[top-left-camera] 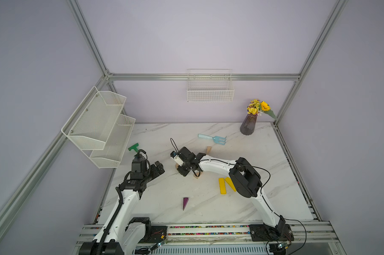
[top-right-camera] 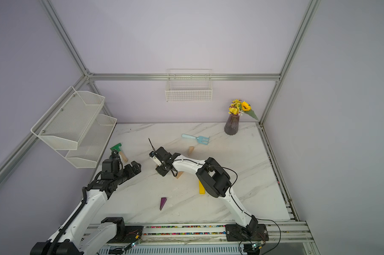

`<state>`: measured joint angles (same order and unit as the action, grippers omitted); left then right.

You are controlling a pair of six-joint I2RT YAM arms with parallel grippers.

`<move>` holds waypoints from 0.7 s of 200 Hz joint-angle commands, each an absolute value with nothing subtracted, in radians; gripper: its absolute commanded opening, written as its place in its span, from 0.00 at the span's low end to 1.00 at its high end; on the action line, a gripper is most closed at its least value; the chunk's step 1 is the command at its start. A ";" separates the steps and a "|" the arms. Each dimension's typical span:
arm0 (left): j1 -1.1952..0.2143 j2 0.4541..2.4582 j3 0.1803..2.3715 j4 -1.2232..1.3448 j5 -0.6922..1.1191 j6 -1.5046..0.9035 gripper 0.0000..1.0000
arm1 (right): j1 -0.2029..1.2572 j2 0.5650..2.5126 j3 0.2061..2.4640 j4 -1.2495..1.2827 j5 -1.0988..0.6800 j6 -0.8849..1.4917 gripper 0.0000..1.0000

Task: Assemble a small pinwheel with building blocks
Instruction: Assemble the building block at the center of the board.

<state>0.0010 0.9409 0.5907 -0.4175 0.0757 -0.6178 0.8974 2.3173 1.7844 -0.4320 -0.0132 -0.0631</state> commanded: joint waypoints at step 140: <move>0.008 1.081 0.615 -0.204 0.288 -0.607 1.00 | 0.694 2.265 1.686 -0.387 0.019 -0.052 0.10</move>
